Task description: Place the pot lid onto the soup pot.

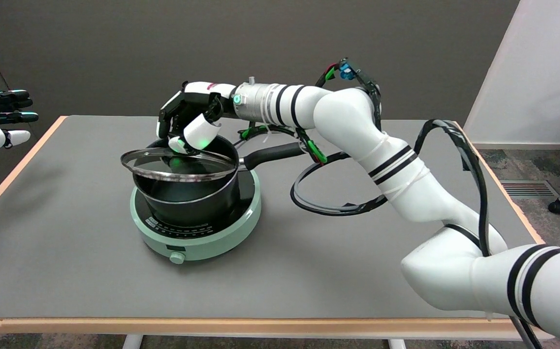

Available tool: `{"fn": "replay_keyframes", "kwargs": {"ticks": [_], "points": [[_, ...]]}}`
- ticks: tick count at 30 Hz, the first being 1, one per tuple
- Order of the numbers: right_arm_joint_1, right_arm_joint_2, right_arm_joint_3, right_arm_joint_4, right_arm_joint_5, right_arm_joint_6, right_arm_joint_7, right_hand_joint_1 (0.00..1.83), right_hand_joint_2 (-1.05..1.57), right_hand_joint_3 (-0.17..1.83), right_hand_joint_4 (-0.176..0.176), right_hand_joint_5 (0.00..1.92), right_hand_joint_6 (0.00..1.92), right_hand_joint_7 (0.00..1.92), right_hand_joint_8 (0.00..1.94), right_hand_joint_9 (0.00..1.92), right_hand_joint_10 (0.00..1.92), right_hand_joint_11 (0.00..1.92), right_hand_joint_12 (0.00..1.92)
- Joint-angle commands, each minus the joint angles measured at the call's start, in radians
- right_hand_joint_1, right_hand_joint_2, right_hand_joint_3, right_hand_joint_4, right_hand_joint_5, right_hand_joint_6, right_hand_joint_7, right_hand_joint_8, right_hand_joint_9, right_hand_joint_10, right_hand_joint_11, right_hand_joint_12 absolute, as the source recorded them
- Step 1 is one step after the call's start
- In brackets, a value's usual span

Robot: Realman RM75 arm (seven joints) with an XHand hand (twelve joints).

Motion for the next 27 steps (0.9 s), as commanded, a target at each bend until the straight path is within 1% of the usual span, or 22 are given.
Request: {"fn": "replay_keyframes", "kwargs": {"ticks": [1,10,15,19,23,27], "points": [[-0.024,0.024,0.008,0.028,-0.017,0.002,-0.001,1.11,0.76,0.91,0.105,0.71,0.94,0.85,0.78,0.76,1.25,0.30,1.92],[-0.017,0.019,0.011,0.028,-0.016,0.005,-0.001,1.10,0.76,0.91,0.107,0.72,0.91,0.85,0.76,0.77,1.23,0.30,1.92],[-0.017,0.017,0.011,0.026,-0.016,0.015,-0.001,1.09,0.75,0.91,0.077,0.74,0.81,0.84,0.73,0.76,1.22,0.23,1.92],[-0.017,0.015,0.011,0.025,-0.015,0.028,-0.001,1.09,0.75,0.91,0.065,0.74,0.78,0.83,0.72,0.75,1.21,0.22,1.92],[-0.014,0.015,0.011,0.026,-0.015,0.028,-0.001,1.08,0.75,0.91,0.063,0.74,0.76,0.83,0.72,0.75,1.21,0.21,1.92],[-0.010,0.014,0.008,0.029,-0.016,0.035,-0.001,1.10,0.73,0.93,0.047,0.74,0.73,0.83,0.72,0.75,1.19,0.19,1.92]]}}
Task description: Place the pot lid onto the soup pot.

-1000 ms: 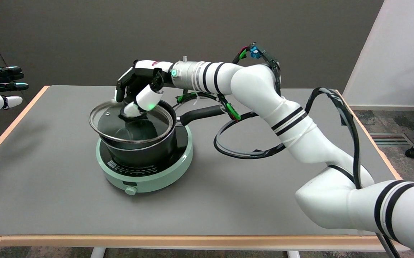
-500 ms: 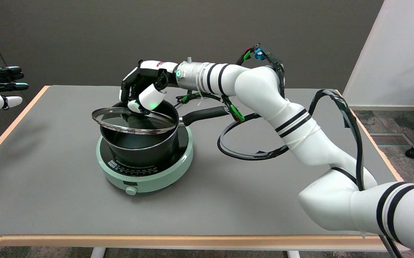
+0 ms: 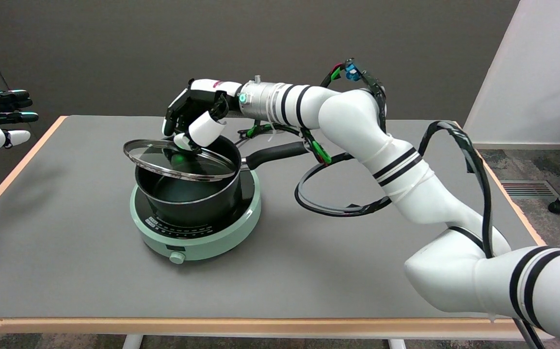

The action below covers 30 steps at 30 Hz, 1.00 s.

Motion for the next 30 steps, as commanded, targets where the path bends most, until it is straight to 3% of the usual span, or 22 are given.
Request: {"fn": "replay_keyframes", "kwargs": {"ticks": [1,5,9,14,17,22,30], "points": [[0.007,-0.002,-0.002,0.008,-0.002,0.025,0.000,1.12,0.70,0.95,0.044,0.74,0.73,0.82,0.73,0.76,1.16,0.19,1.92],[0.007,-0.002,-0.004,0.017,-0.002,0.025,0.000,1.10,0.71,0.94,0.037,0.74,0.71,0.82,0.72,0.75,1.18,0.14,1.92],[0.007,-0.004,-0.008,0.026,-0.003,0.026,0.000,1.05,0.75,0.89,-0.003,0.74,0.61,0.79,0.69,0.70,1.23,0.06,1.92],[0.007,-0.004,-0.009,0.035,-0.003,0.026,0.000,1.04,0.72,0.89,-0.054,0.72,0.51,0.77,0.54,0.69,1.04,0.00,1.79],[0.006,-0.004,-0.011,0.038,-0.003,0.026,0.000,1.04,0.70,0.91,-0.065,0.70,0.51,0.76,0.45,0.68,0.91,0.00,1.73],[0.003,-0.004,-0.011,0.040,-0.003,0.026,0.000,1.07,0.71,0.86,-0.055,0.72,0.45,0.77,0.32,0.71,0.75,0.00,1.66],[0.000,-0.004,-0.011,0.045,-0.005,0.032,0.000,1.07,0.70,0.86,-0.052,0.71,0.45,0.75,0.30,0.71,0.72,0.00,1.63]]}}
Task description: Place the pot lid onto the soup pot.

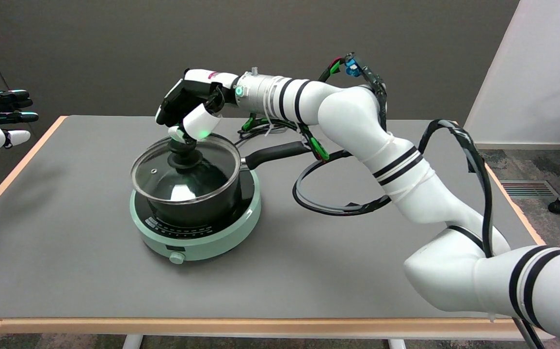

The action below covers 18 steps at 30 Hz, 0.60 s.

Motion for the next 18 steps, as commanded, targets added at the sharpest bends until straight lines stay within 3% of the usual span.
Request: {"fn": "replay_keyframes", "kwargs": {"ticks": [1,18], "points": [[-0.005,-0.001,-0.003,0.013,-0.002,0.008,0.000,1.07,0.70,0.86,-0.052,0.71,0.45,0.75,0.29,0.71,0.72,0.00,1.63],[-0.034,0.011,-0.003,0.078,-0.104,0.061,0.000,1.19,0.59,0.97,-0.071,0.64,0.34,0.64,0.24,0.64,0.59,0.00,1.52]]}}
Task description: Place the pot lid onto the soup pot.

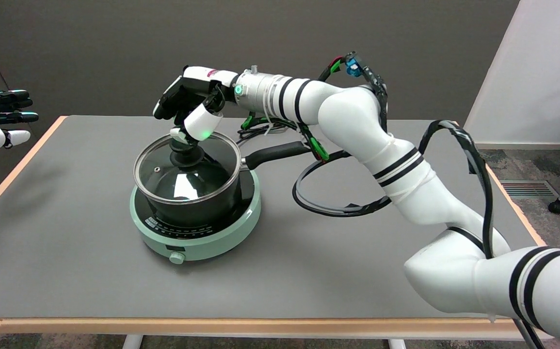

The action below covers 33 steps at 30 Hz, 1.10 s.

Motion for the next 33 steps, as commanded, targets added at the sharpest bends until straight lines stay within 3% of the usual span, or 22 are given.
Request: {"fn": "replay_keyframes", "kwargs": {"ticks": [1,9,13,22,28,33], "points": [[-0.038,0.016,0.003,0.072,-0.114,0.065,0.000,1.19,0.58,0.97,-0.071,0.64,0.34,0.64,0.24,0.64,0.58,0.00,1.52],[-0.129,0.055,0.078,0.216,-0.275,0.172,0.010,1.18,0.56,0.98,-0.063,0.64,0.33,0.65,0.24,0.65,0.59,0.00,1.53],[-0.261,0.062,0.204,0.283,-0.353,0.366,0.050,1.14,0.55,0.98,-0.047,0.62,0.31,0.66,0.24,0.66,0.58,0.00,1.56],[-0.473,0.090,0.420,0.346,-0.329,0.518,0.149,1.10,0.55,0.97,-0.044,0.59,0.28,0.66,0.24,0.67,0.58,0.00,1.61],[-0.627,0.149,0.561,0.339,-0.113,0.697,0.190,1.03,0.57,0.95,-0.041,0.56,0.25,0.63,0.23,0.64,0.51,0.00,1.58],[-0.746,0.230,0.595,0.346,0.066,0.841,0.188,0.96,0.59,0.93,-0.044,0.55,0.24,0.61,0.22,0.61,0.47,0.00,1.56]]}}
